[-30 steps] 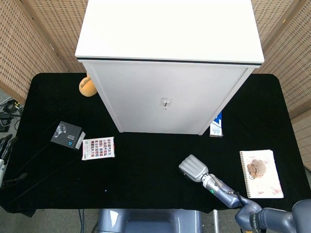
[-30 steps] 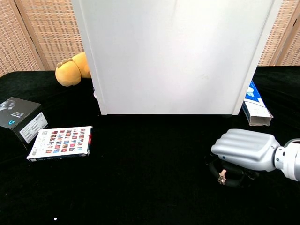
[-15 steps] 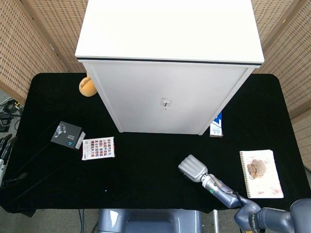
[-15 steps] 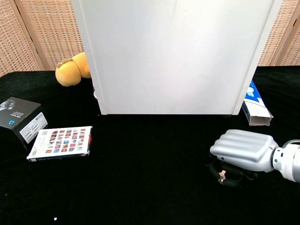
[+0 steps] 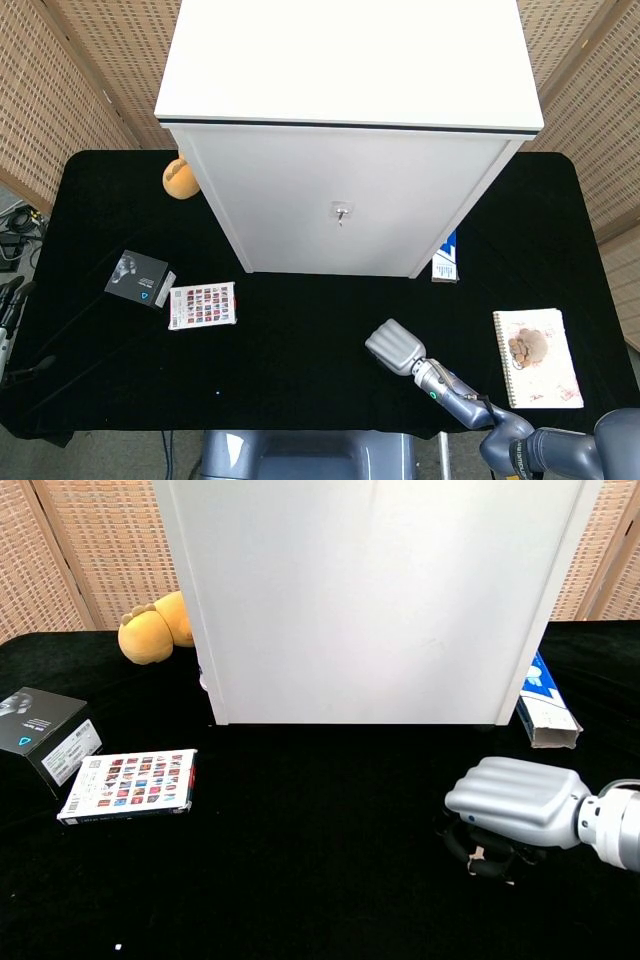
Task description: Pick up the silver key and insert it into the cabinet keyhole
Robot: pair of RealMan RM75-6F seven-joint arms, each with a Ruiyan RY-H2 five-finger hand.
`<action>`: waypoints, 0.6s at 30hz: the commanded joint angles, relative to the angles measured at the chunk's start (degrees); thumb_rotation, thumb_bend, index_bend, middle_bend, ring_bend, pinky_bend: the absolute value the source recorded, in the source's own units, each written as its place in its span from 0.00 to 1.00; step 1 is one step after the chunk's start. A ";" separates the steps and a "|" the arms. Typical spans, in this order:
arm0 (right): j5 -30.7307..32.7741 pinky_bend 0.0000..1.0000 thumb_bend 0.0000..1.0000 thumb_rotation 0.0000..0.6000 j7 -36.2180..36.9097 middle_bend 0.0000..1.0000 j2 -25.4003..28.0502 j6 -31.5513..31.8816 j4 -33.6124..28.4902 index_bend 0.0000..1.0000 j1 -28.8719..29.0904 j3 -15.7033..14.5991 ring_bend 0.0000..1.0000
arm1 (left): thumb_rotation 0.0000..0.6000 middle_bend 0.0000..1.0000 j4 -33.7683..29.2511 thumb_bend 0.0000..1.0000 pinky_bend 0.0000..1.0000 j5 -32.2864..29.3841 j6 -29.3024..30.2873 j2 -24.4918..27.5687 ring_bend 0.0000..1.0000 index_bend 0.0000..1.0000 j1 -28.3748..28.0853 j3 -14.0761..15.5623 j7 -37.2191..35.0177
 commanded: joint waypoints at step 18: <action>-1.93 1.00 0.59 1.00 0.50 0.87 5.96 4.67 -9.30 0.62 0.25 1.25 0.87 | 1.00 0.00 -0.23 0.00 0.00 -0.27 -0.26 0.03 0.00 0.00 -0.07 0.00 0.32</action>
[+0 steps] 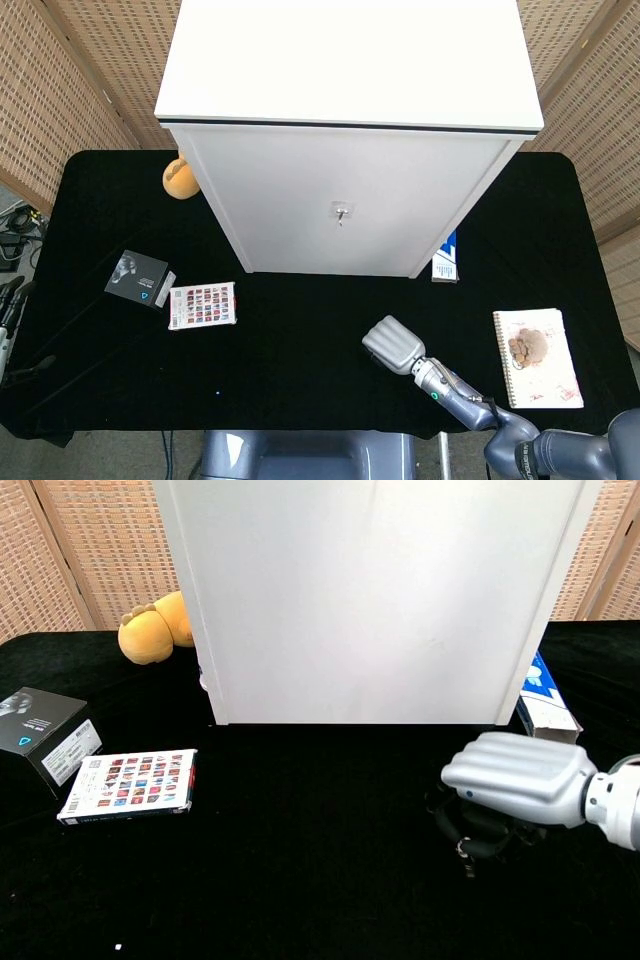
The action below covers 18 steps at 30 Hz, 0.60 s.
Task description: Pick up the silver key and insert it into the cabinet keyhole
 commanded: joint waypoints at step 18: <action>1.50 1.00 0.59 1.00 -18.13 0.87 22.23 2.99 -26.81 0.63 2.59 6.97 0.87 | 1.00 0.00 -0.25 0.00 0.00 0.04 -0.56 -0.03 0.00 0.00 -0.24 0.18 0.36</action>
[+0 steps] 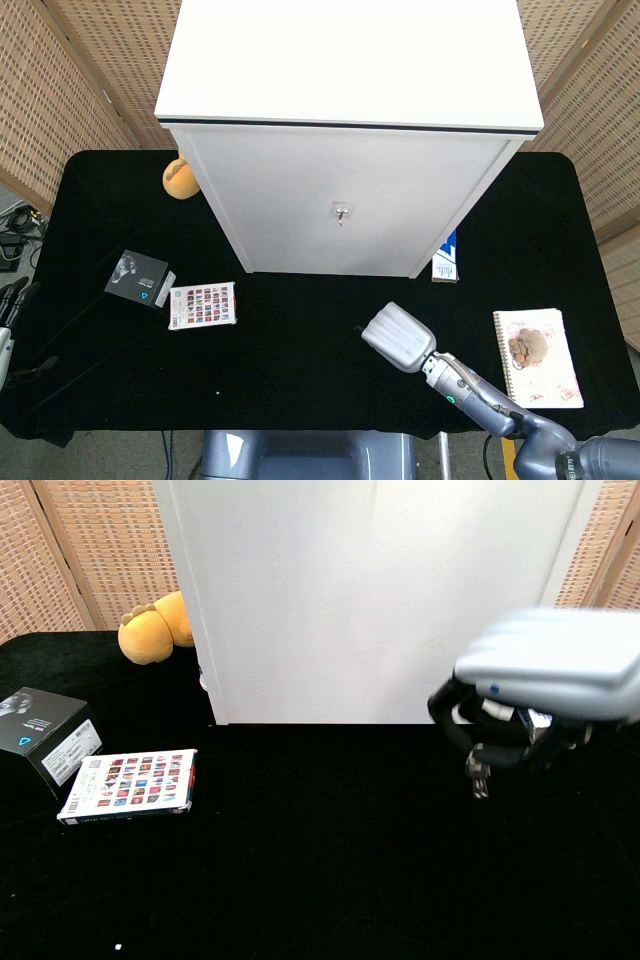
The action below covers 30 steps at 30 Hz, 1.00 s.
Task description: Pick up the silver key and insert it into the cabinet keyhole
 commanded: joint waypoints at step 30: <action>12.84 1.00 0.60 1.00 -10.74 0.87 10.46 1.23 -7.93 0.65 10.27 15.50 0.87 | 1.00 0.00 0.98 0.00 0.00 -4.03 -2.82 0.06 0.00 0.00 -1.23 -1.41 -0.83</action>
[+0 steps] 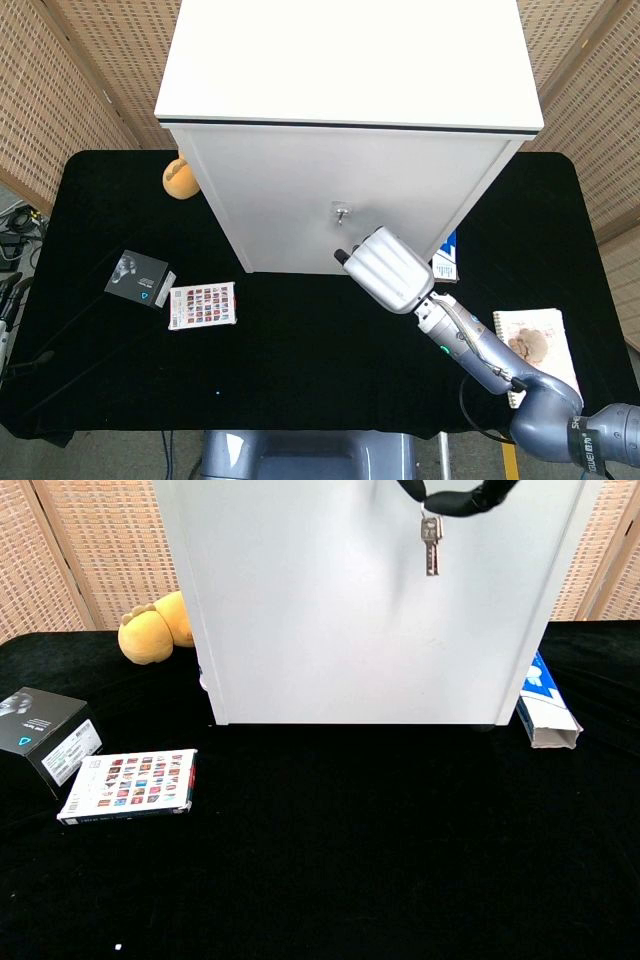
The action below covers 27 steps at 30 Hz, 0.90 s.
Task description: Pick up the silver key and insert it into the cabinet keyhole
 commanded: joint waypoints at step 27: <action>5.89 1.00 0.60 1.00 -8.82 0.88 -4.94 6.92 2.59 0.68 4.82 1.57 0.87 | 1.00 0.00 0.48 0.00 0.00 -0.70 -1.13 -0.17 0.00 0.00 -0.61 -0.05 -0.04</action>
